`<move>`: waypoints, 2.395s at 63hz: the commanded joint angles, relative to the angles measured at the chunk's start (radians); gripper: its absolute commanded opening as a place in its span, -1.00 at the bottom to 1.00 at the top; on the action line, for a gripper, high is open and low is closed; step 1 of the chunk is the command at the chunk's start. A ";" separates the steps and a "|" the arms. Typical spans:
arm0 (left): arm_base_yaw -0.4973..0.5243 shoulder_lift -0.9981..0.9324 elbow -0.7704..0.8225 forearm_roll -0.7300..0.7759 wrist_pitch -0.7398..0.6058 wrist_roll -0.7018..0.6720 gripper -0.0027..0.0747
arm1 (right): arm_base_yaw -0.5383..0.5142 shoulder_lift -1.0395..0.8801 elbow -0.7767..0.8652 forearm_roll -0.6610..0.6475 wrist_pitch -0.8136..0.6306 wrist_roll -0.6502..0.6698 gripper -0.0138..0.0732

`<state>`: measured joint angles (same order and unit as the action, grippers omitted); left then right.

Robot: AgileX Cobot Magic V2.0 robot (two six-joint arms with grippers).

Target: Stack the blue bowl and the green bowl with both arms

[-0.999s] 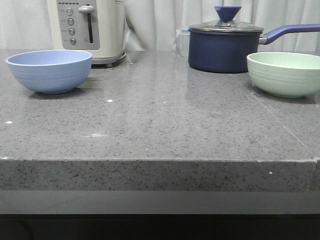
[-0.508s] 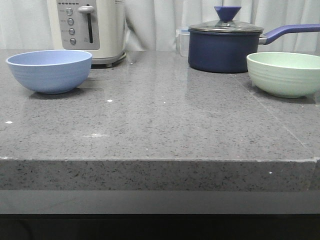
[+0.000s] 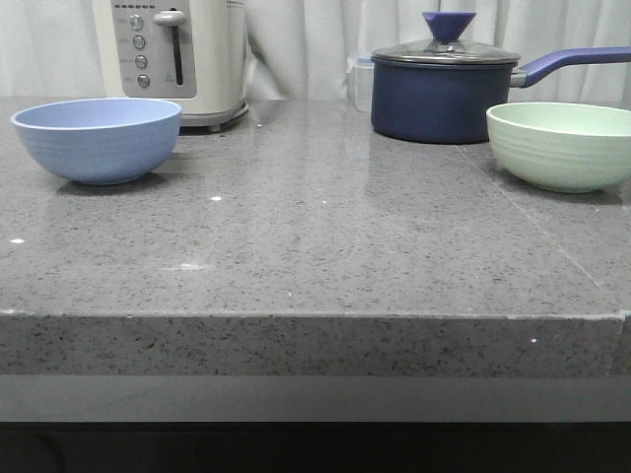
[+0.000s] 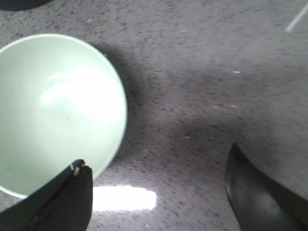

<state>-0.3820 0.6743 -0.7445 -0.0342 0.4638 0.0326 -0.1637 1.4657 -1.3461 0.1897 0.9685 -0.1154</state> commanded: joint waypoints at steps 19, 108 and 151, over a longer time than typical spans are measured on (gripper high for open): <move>-0.008 0.004 -0.034 -0.002 -0.078 0.002 0.39 | -0.025 0.207 -0.138 0.254 0.005 -0.178 0.64; -0.008 0.004 -0.034 -0.002 -0.078 0.002 0.39 | 0.167 0.257 -0.359 0.202 0.127 -0.182 -0.81; -0.008 0.004 -0.034 -0.002 -0.078 0.002 0.39 | 0.518 0.487 -0.596 -0.006 0.127 0.021 -0.80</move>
<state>-0.3820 0.6757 -0.7445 -0.0324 0.4638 0.0343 0.3575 2.0059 -1.9037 0.1933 1.1327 -0.0957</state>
